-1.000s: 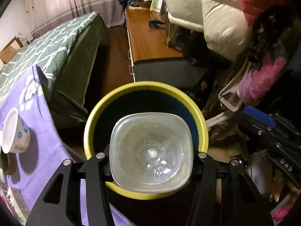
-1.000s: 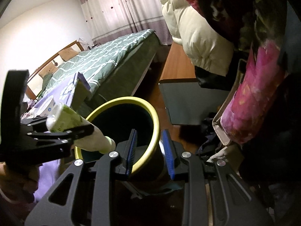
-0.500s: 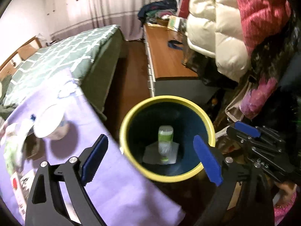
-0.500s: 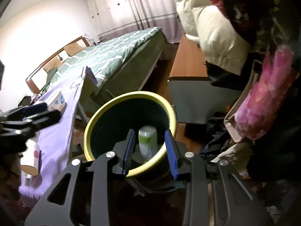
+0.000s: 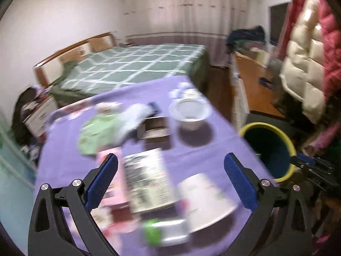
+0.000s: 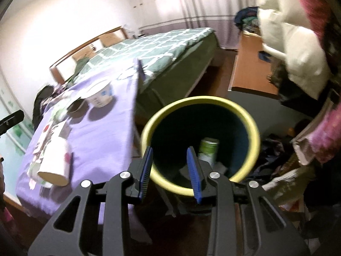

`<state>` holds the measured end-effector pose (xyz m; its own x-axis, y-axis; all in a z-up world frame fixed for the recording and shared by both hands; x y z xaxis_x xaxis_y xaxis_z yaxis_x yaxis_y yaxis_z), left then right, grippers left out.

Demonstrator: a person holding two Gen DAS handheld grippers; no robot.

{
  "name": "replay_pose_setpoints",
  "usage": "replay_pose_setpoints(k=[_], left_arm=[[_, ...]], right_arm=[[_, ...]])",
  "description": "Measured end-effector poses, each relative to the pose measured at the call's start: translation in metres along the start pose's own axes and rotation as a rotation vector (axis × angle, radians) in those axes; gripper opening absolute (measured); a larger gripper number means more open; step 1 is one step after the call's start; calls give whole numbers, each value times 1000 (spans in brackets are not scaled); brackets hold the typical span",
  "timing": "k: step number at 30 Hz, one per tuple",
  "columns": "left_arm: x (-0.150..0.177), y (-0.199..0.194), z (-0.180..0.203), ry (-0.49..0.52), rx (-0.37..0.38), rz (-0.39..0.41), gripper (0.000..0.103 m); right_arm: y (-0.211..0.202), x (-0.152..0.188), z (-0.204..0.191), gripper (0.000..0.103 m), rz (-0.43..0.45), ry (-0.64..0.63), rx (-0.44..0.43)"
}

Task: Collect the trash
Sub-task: 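Reach the right tool to the white paper cup and grasp it, then carry the paper cup in the right tool into the yellow bin and release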

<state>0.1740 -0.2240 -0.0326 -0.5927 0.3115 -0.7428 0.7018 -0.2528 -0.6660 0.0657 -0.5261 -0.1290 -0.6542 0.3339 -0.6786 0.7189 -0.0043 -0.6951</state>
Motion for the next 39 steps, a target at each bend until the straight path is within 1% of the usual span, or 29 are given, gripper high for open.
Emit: replay_pose_setpoints(k=[2, 7, 10, 13, 19, 24, 28, 30, 31, 32, 34, 39], left_arm=[[10, -7, -28, -37, -40, -1, 98], [34, -20, -75, -108, -88, 5, 98], [47, -28, -95, -135, -102, 12, 98], [57, -33, -104, -151, -106, 18, 98], [71, -35, -109, -165, -100, 11, 98], [79, -37, -108, -173, -95, 6, 98], [81, -37, -101, -161, -87, 8, 98], [80, -37, -97, -153, -83, 7, 98], [80, -36, -95, -149, -80, 5, 98], [80, -35, -92, -143, -76, 4, 98], [79, -35, -87, -135, -71, 2, 98], [78, -34, -79, -120, -61, -2, 98]], right_arm=[[2, 3, -19, 32, -8, -27, -23], [2, 16, -71, 32, -36, -114, -106], [2, 28, -95, 32, -56, -160, -143], [5, 39, -116, 32, -77, -196, -163], [22, 52, -146, 32, -112, -234, -187], [36, 54, -155, 32, -116, -246, -182], [39, 49, -157, 32, -98, -238, -189], [39, 46, -158, 26, -90, -236, -189], [38, 45, -158, 14, -87, -236, -190], [37, 44, -157, 9, -81, -233, -190], [35, 41, -155, 5, -72, -227, -192], [27, 35, -145, 4, -48, -201, -194]])
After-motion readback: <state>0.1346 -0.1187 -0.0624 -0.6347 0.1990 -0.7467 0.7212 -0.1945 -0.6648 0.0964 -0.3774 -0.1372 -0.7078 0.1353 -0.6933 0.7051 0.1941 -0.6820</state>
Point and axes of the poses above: each gripper's, at about its wrist camera, not at the fingertips, and y roughly the way its jaws point, z to its right, x to its underside, the point moved 4 cm from there along y, roughly the way its jaws point
